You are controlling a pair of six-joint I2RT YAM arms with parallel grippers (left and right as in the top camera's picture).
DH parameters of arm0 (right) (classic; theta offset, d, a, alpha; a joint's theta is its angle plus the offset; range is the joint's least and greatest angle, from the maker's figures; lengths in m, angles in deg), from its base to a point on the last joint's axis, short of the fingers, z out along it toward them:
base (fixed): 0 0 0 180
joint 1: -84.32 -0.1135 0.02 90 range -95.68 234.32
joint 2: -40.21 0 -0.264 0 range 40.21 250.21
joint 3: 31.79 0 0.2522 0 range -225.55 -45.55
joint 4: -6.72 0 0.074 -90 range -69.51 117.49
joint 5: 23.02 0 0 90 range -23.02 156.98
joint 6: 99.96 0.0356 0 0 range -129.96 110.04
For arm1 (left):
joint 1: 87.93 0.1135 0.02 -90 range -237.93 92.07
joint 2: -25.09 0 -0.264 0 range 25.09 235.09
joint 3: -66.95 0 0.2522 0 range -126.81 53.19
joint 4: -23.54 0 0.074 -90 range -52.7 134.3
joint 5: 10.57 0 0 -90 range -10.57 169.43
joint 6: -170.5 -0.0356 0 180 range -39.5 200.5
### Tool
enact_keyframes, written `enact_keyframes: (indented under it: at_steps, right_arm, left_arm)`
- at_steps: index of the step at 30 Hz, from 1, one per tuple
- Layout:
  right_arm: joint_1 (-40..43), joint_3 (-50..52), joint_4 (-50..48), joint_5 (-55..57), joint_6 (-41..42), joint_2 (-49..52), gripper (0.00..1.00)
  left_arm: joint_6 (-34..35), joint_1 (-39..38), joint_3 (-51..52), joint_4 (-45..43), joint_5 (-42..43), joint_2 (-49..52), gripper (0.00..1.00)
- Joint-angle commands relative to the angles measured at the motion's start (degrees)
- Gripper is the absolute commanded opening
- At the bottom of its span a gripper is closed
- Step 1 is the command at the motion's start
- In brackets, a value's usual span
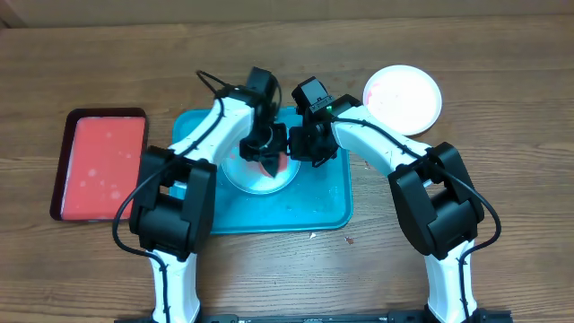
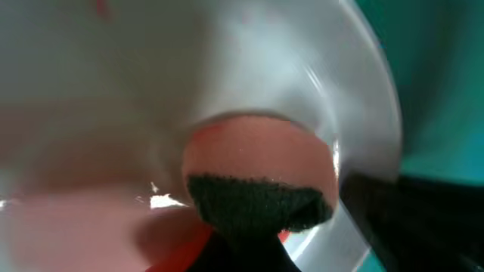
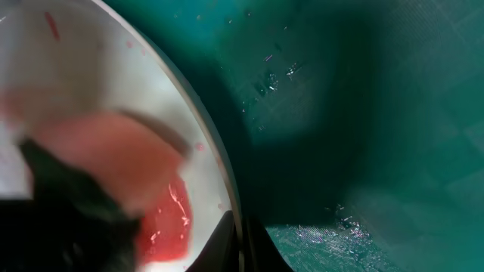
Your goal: Clean dirty plates on tray and stack at the side
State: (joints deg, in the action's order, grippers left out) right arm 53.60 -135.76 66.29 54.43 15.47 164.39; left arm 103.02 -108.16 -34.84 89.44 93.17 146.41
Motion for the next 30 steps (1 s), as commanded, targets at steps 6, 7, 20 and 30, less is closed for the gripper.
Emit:
enact_keyframes:
  at_steps: [6, 7, 20, 30]
  right_arm:
    - [0.5, 0.3, 0.2, 1.2, -0.3, 0.3, 0.04]
    - [0.5, 0.3, 0.2, 1.2, -0.3, 0.3, 0.04]
    - [0.5, -1.2, 0.4, 1.0, -4.1, 0.3, 0.04]
    - [-1.9, -21.5, 13.5, 16.7, -18.9, 0.3, 0.04]
  left_arm:
    - [0.1, 3.0, 1.1, 7.3, -11.7, 1.1, 0.04]
    - [0.9, 3.8, 1.1, 8.3, -14.7, 1.1, 0.04]
    - [6.4, 10.9, -9.4, 13.5, -29.5, 0.8, 0.04]
    - [6.7, 21.9, -20.0, 14.8, -19.5, -4.1, 0.04]
